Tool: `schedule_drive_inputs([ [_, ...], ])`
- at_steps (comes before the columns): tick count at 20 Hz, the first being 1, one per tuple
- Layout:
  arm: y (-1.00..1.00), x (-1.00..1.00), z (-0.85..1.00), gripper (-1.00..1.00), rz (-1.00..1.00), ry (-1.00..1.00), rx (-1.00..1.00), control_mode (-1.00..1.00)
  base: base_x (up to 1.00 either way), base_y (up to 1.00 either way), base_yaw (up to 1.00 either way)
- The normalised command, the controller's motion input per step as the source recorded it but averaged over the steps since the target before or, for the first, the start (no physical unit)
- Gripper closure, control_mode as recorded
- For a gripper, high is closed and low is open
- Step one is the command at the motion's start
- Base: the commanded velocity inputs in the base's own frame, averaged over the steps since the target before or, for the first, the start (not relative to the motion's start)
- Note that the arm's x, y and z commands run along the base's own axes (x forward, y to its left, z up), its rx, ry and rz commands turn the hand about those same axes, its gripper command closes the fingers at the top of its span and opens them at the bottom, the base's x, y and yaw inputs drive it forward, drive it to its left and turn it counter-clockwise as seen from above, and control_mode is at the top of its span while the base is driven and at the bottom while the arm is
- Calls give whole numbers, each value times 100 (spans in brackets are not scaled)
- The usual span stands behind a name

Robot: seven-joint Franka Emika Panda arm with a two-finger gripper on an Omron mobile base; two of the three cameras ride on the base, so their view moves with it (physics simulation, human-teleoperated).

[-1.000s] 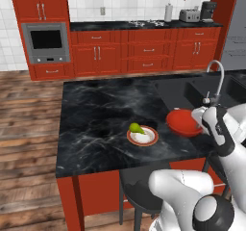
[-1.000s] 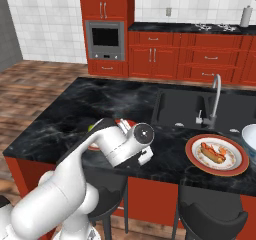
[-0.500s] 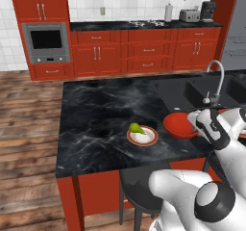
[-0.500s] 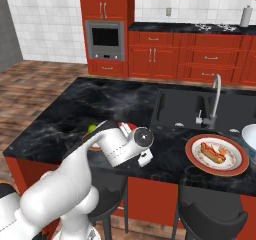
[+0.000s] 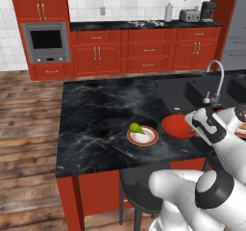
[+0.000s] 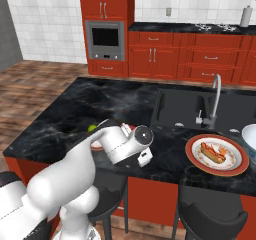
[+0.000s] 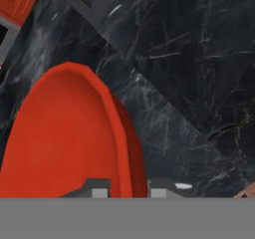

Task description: Take the smaller bowl and place it next to the appetizer plate on the dining counter , and place the larger bowl next to the plate with cooked food.

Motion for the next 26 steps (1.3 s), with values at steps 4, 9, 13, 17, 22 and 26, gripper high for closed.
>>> schedule_drive_inputs([
  [4, 0, 6, -17, 100, 0, 2, 0, -100, 0, 0, 0],
  [9, 0, 6, -27, 100, 0, 0, 0, -100, 0, 0, 0],
  [13, 0, 12, -25, 100, 0, 0, 0, -100, 0, 0, 0],
  [17, 0, 12, -11, 100, 0, 5, 0, -100, 0, 0, 0],
  [22, -1, 14, 0, 100, -3, 17, 0, -100, 0, 0, 0],
  [26, -7, 14, 0, 100, -2, 14, 0, -100, 0, 0, 0],
])
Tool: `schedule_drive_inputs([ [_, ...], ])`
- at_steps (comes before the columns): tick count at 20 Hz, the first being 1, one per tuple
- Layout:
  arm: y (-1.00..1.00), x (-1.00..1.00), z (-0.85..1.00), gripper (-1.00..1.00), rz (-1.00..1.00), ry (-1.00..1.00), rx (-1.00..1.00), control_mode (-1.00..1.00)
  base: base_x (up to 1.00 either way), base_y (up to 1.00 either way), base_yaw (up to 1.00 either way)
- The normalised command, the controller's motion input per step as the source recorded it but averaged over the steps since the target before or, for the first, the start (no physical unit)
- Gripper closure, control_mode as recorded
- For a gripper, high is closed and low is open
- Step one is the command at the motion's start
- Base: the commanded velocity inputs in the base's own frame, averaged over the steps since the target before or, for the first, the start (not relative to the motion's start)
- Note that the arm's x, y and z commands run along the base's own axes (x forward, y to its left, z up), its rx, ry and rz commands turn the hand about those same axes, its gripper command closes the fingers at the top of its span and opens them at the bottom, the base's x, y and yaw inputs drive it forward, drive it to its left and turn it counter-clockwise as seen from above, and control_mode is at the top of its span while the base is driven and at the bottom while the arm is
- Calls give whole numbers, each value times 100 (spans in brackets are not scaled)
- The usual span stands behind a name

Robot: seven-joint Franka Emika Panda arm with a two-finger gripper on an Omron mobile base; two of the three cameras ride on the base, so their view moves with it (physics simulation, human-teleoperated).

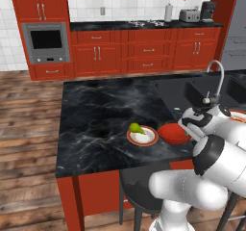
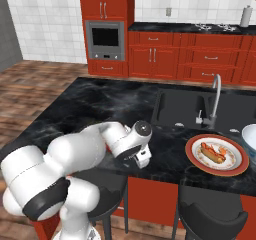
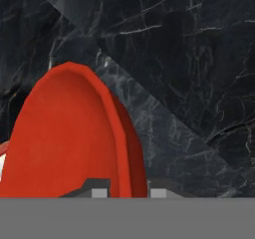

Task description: Take the smaller bowl and place it next to the appetizer plate on the dining counter , and place the larger bowl next to the plate with cooked food.

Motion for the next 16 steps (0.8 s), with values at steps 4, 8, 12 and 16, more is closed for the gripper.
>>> schedule_drive_inputs([
  [4, -10, 26, -14, 100, 0, 4, -2, -100, 0, 0, 0],
  [8, -8, 34, -30, 100, 0, 0, -3, -100, 0, 0, 0],
  [12, -6, 39, -35, 100, 0, 0, -3, -100, 0, 0, 0],
  [16, -3, 6, 8, -100, 0, 2, -1, -100, 0, 0, 0],
])
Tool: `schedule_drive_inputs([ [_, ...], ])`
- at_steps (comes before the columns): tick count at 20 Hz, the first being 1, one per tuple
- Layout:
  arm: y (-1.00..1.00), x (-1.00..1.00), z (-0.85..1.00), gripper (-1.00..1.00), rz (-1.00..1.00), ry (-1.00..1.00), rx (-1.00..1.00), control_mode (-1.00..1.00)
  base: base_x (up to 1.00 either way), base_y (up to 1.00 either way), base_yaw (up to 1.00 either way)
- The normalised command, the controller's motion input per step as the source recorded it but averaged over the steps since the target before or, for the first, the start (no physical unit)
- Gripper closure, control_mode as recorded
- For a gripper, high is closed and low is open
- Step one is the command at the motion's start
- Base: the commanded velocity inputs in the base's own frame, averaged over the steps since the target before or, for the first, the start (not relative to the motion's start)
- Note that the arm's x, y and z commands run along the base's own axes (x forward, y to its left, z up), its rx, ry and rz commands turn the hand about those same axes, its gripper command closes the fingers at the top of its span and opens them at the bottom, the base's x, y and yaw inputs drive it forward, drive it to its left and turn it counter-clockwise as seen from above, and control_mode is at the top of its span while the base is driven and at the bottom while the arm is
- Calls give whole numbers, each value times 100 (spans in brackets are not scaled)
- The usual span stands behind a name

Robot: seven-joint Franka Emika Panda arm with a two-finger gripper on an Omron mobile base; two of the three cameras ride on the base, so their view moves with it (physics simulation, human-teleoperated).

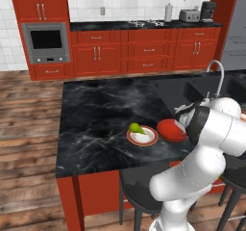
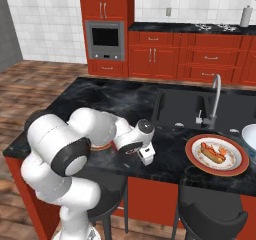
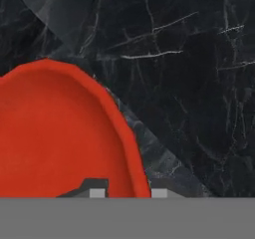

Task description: Take the smaller bowl and place it next to the appetizer plate on the dining counter , and place the larger bowl next to the plate with cooked food.

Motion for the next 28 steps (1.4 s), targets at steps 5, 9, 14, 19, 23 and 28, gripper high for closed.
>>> schedule_drive_inputs([
  [5, -21, -93, 100, -100, 0, 10, -10, -100, 0, 0, 0],
  [9, -14, -39, 100, -100, 0, 16, -14, -100, 0, 0, 0],
  [14, 1, -32, 89, -100, 0, 16, -18, -100, 0, 0, 0],
  [19, 21, -68, 74, -100, 2, -1, -15, -100, 0, 0, 0],
  [23, 50, -30, 61, -100, 3, -19, -20, -100, 0, 0, 0],
  [28, 50, 0, 51, -100, 4, -27, -21, -100, 0, 0, 0],
])
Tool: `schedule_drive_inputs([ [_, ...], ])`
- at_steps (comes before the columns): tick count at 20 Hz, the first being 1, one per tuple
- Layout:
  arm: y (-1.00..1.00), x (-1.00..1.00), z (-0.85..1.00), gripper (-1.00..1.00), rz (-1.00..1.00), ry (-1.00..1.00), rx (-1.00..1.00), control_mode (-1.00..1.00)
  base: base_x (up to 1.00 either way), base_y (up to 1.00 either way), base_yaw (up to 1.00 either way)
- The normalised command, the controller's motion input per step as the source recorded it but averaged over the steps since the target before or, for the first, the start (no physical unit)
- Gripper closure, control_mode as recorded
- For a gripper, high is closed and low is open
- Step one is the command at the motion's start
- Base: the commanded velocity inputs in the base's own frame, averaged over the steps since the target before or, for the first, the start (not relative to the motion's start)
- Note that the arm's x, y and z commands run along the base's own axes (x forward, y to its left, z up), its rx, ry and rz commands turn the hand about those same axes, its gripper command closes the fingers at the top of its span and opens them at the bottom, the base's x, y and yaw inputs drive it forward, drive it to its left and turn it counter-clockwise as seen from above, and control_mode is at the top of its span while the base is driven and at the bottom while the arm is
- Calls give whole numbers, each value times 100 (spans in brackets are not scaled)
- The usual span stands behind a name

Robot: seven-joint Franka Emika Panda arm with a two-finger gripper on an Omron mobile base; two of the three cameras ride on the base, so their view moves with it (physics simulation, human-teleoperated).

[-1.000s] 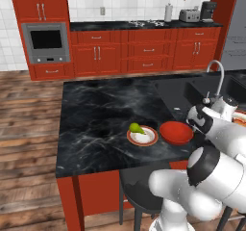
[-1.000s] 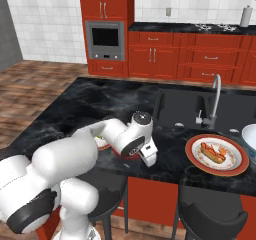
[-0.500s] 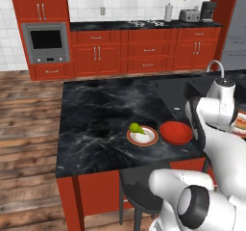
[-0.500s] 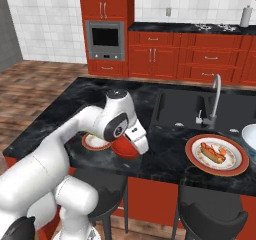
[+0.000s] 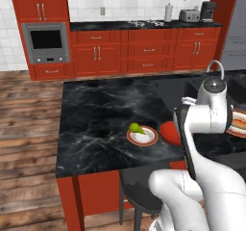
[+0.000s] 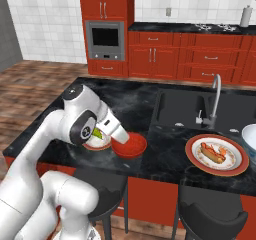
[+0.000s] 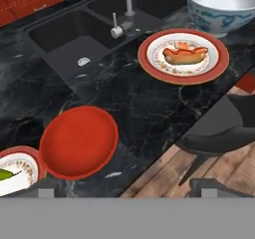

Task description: Take the smaller bowl and place it next to the appetizer plate on the dining counter , and place the larger bowl next to the plate with cooked food.

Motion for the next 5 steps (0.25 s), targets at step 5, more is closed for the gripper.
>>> schedule_drive_inputs([
  [5, 41, 0, 40, -100, 2, -10, -19, -100, 0, 0, 0],
])
